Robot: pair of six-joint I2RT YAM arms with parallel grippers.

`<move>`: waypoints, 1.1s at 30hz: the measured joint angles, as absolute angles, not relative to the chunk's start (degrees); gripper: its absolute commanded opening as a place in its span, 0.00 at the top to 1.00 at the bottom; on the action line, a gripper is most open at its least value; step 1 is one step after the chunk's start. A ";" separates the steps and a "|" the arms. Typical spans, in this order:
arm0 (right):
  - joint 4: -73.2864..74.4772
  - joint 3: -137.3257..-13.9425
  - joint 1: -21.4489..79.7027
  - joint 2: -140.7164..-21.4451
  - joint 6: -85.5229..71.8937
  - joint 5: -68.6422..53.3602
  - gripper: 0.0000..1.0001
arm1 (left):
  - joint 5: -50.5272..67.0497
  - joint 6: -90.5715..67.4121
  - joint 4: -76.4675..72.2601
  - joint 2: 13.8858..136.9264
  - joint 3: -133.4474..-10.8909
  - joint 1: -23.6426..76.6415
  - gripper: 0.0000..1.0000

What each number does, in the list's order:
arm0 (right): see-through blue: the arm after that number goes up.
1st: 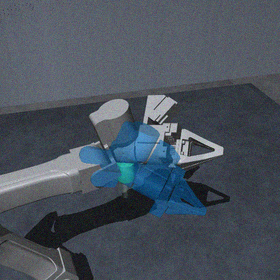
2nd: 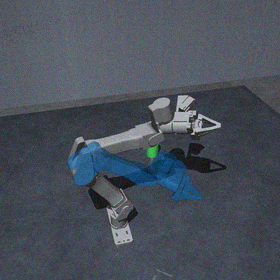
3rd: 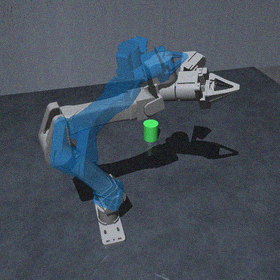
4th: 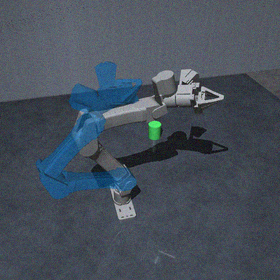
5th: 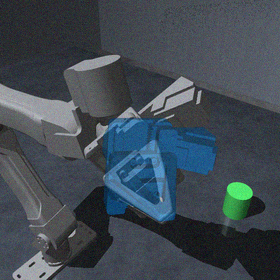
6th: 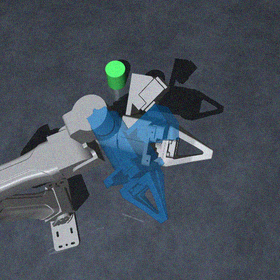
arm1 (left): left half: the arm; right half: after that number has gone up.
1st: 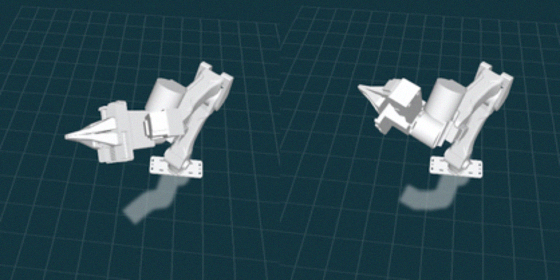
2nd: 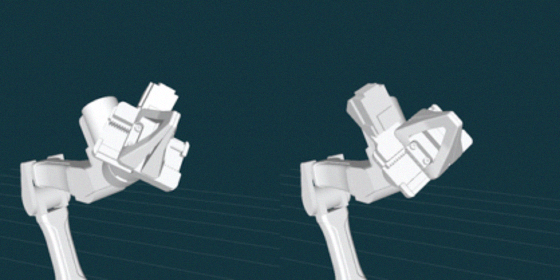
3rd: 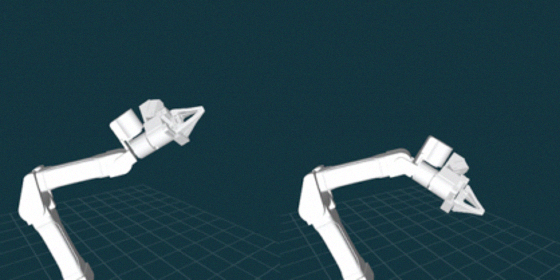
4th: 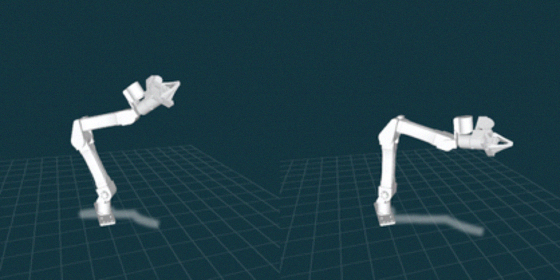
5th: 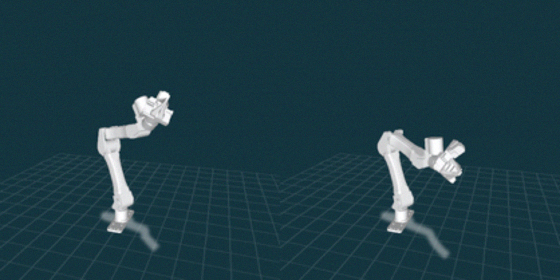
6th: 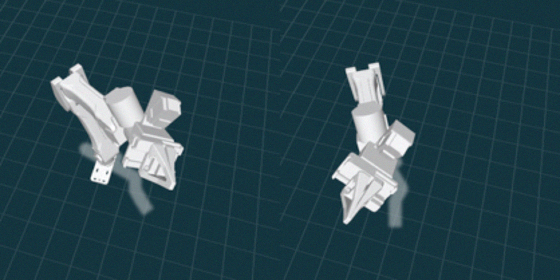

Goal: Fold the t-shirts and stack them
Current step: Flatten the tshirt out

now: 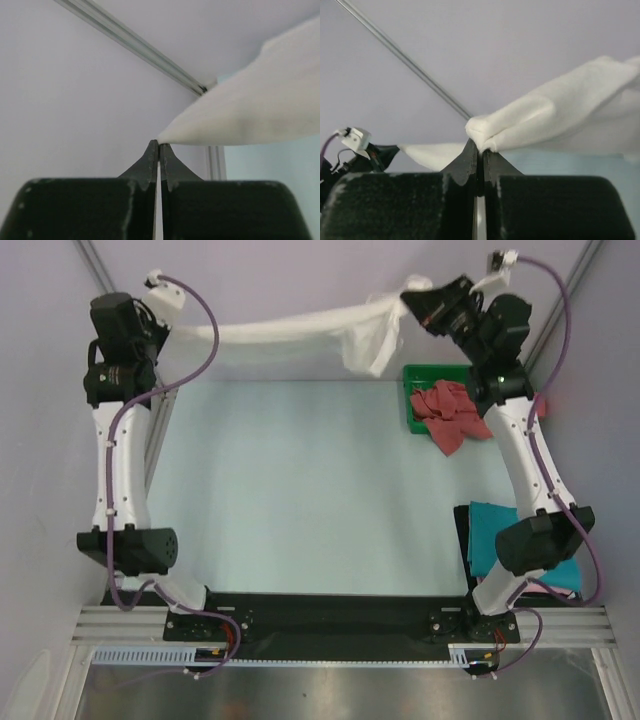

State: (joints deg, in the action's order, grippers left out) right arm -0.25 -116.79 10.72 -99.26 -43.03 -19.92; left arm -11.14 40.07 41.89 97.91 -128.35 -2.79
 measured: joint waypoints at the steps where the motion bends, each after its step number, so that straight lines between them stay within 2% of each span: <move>1: -1.13 -111.07 10.68 -96.79 -43.03 -20.05 1.00 | -10.22 39.99 39.68 95.18 -122.56 -2.87 1.00; 5: -3.03 -85.25 10.31 -87.90 -42.83 -20.03 1.00 | -6.26 40.91 35.68 85.71 -99.57 -3.09 1.00; 11: 1.39 -54.78 10.11 -79.61 -42.44 -19.73 1.00 | -0.62 47.64 34.35 76.23 -62.50 -3.16 1.00; 16: 6.07 -37.06 10.57 -71.70 -42.44 -18.98 0.93 | -0.64 51.59 34.46 74.98 -45.43 -3.31 1.00; 18: 7.51 -33.19 10.66 -70.15 -42.39 -18.68 0.86 | -0.58 52.10 34.41 74.91 -41.67 -3.31 1.00; 19: 8.56 -31.94 10.59 -69.69 -42.24 -18.15 0.78 | -0.40 52.16 34.41 74.91 -40.36 -3.31 1.00; 23: 13.39 -30.28 8.86 -67.29 -40.64 -15.07 0.66 | 0.03 52.12 34.11 74.41 -39.00 -3.31 1.00; 27: 15.09 -30.76 6.39 -64.97 -38.65 -12.45 0.49 | 0.82 51.94 33.45 73.43 -39.09 -3.36 1.00; 33: 23.18 -39.20 7.03 -65.14 -33.21 -10.83 0.48 | 2.42 50.78 33.91 73.36 -40.93 -3.40 1.00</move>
State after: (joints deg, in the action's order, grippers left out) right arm 23.18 -39.20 7.03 -65.14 -33.21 -10.83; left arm 2.42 50.78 33.91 73.36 -40.93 -3.40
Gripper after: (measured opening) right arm 0.522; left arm 0.009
